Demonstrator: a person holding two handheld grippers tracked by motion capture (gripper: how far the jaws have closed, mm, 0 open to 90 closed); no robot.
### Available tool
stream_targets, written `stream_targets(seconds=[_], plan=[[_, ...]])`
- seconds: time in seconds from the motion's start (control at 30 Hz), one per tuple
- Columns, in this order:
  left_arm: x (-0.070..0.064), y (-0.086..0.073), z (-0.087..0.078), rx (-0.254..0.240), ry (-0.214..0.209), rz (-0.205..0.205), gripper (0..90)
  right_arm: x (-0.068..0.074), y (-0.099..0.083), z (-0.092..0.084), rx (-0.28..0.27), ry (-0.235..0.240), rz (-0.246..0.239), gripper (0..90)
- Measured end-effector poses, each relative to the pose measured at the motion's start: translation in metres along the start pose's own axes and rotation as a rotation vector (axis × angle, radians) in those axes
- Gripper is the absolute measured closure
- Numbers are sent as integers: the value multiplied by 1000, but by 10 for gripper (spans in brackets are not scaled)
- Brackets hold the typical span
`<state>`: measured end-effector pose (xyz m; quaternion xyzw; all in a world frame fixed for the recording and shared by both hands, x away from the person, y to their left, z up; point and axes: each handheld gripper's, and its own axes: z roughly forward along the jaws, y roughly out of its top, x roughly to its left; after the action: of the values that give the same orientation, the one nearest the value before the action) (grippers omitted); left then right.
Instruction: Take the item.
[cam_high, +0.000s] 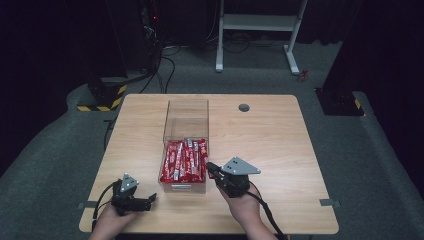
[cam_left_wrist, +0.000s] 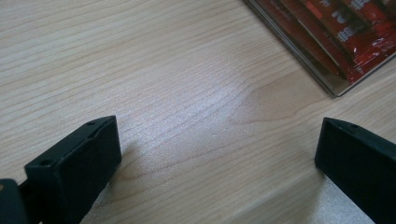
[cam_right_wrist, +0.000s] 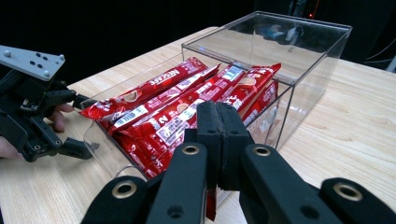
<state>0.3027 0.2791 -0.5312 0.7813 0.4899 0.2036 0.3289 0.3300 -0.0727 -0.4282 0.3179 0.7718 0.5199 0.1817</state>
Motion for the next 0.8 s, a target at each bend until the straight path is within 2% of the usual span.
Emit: stream_targets(seconds=[0.8], plan=[[0,0,0,1,0,0,8,-17,2,-9,-24,-45,15,898]])
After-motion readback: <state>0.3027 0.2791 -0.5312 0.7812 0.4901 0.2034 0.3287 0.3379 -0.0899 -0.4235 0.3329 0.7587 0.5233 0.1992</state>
